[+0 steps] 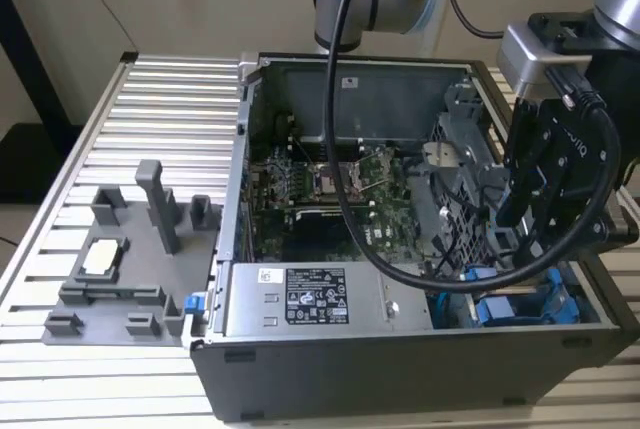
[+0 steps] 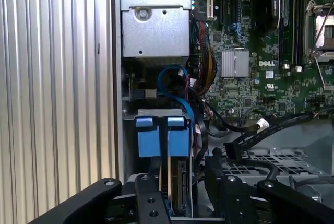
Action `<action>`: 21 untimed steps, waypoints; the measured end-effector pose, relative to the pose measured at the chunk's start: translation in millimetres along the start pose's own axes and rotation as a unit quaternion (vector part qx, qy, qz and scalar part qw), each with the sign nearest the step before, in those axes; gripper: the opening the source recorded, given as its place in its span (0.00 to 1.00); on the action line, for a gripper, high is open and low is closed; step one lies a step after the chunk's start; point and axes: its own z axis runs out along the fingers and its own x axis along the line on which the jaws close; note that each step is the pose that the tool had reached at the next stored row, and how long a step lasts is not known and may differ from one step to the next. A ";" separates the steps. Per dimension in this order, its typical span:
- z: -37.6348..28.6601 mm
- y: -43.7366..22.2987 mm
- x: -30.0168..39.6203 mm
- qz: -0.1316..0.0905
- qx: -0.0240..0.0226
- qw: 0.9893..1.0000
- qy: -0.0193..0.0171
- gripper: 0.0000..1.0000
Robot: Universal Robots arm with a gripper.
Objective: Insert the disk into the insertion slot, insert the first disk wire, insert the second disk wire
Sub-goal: 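Insert the disk into the insertion slot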
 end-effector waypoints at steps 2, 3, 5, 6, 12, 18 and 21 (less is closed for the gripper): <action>-2.6 0.0 0.0 0.000 0.000 1.000 0.000 0.46; -5.0 0.1 0.0 0.000 0.000 1.000 0.000 0.46; -11.9 0.2 -0.1 0.000 0.000 1.000 0.000 0.46; -15.4 0.3 0.0 0.000 0.000 1.000 0.000 0.46; -18.8 1.8 -0.2 0.000 0.015 1.000 -0.008 0.46; -18.8 4.0 -0.2 -0.001 0.057 0.998 -0.039 0.46; -18.7 5.2 -0.3 -0.002 0.081 0.996 -0.048 0.46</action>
